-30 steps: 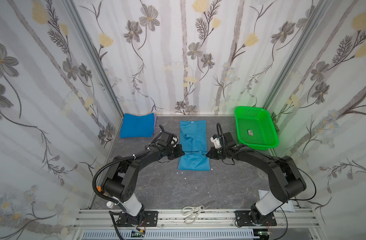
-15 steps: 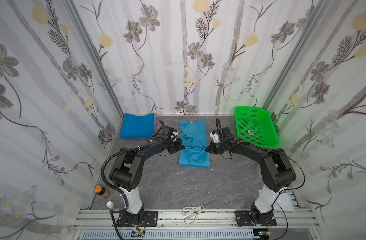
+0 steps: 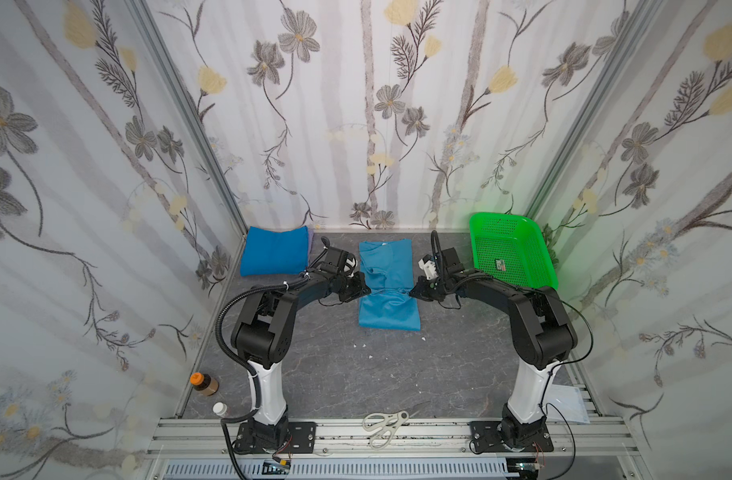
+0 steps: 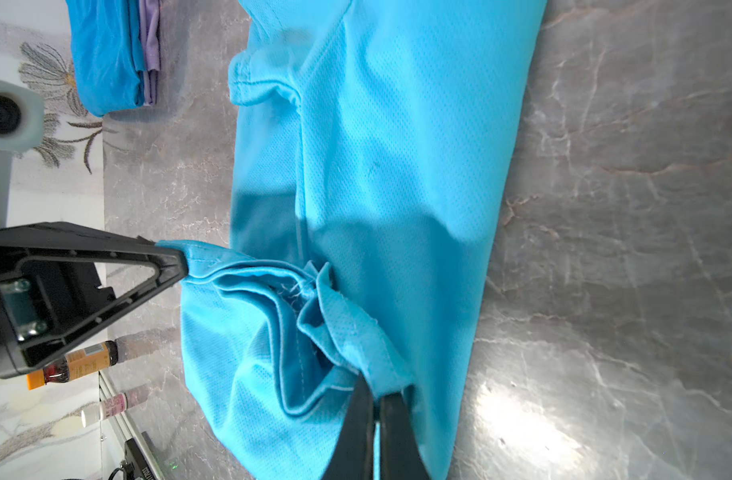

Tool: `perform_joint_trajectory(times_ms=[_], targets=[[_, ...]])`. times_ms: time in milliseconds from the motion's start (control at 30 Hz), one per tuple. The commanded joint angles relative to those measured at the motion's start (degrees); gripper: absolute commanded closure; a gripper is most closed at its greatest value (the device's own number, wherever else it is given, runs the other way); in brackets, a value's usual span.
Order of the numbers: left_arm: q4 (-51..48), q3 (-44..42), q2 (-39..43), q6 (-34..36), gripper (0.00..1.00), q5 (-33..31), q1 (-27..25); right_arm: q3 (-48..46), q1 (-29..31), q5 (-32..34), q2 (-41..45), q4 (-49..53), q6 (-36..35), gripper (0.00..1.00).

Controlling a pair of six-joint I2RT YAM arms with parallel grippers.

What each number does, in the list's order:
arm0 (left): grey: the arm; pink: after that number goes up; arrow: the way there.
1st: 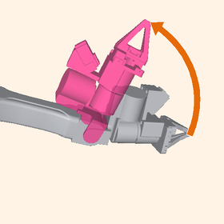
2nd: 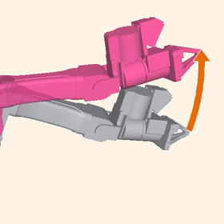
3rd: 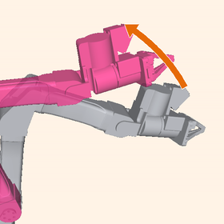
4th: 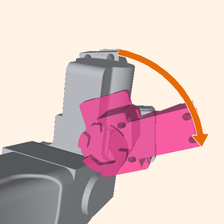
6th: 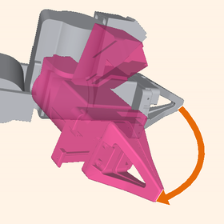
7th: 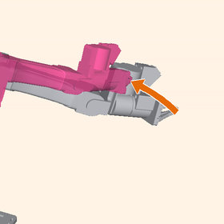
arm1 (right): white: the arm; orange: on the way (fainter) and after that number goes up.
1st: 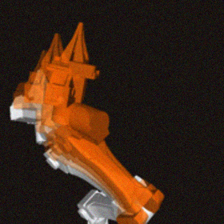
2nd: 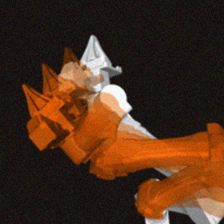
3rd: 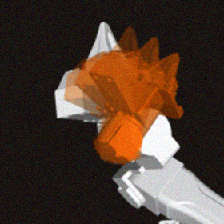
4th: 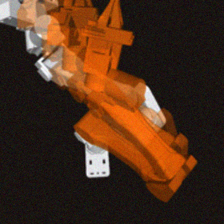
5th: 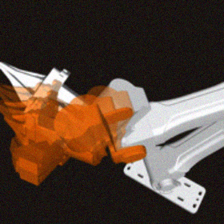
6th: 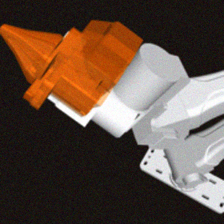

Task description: Fold and stack the t-shirts

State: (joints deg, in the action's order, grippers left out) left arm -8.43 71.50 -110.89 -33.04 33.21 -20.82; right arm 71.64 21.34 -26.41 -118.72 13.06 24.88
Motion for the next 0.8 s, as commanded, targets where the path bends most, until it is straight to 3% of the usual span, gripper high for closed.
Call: perform_joint_trajectory(times_ms=[0,500,633,700,733,767], targets=[[0.3,1.1,-0.9,0.1,1.0,0.5,0.3,1.6,-0.5,-1.0,-1.4,-1.3,0.6,1.0],[0.4,3.9,-4.0,-0.1,1.0,1.0,2.0,6.7,-1.3,-2.2,-6.3,-0.4,0.0,0.99],[0.9,4.2,-4.8,-0.3,1.0,1.7,2.2,8.0,-1.2,-2.2,-6.7,0.1,-0.4,0.86],[1.9,4.6,-5.0,-0.9,0.99,2.8,2.4,8.3,-1.3,-2.2,-6.4,0.3,-0.8,0.74],[2.2,4.8,-5.0,-1.1,0.94,3.1,2.6,8.2,-1.4,-1.9,-6.1,0.4,-1.0,0.68],[1.9,5.5,-5.1,-1.2,0.81,3.1,2.6,8.2,-1.3,-1.6,-5.6,0.5,-1.3,0.61]])
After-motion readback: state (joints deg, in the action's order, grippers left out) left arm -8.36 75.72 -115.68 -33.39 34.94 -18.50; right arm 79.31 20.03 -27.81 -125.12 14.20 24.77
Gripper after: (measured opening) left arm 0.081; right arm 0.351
